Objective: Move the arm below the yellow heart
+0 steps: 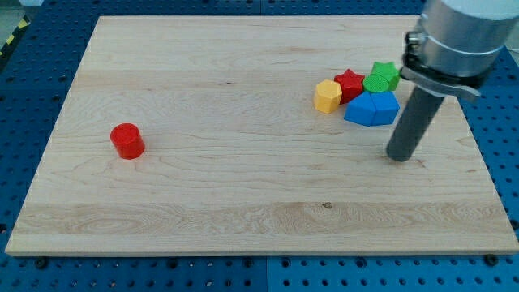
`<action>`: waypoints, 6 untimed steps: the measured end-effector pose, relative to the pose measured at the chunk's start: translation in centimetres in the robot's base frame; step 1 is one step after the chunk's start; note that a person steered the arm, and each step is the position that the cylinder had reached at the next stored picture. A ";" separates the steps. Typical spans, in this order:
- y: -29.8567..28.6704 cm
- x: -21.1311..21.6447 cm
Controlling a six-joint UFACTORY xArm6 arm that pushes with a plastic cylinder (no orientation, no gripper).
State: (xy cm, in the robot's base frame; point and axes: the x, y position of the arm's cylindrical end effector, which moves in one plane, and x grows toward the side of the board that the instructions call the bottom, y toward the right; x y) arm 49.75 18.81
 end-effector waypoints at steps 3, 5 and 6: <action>3.7 -3.9; 4.6 -5.2; 1.4 -6.4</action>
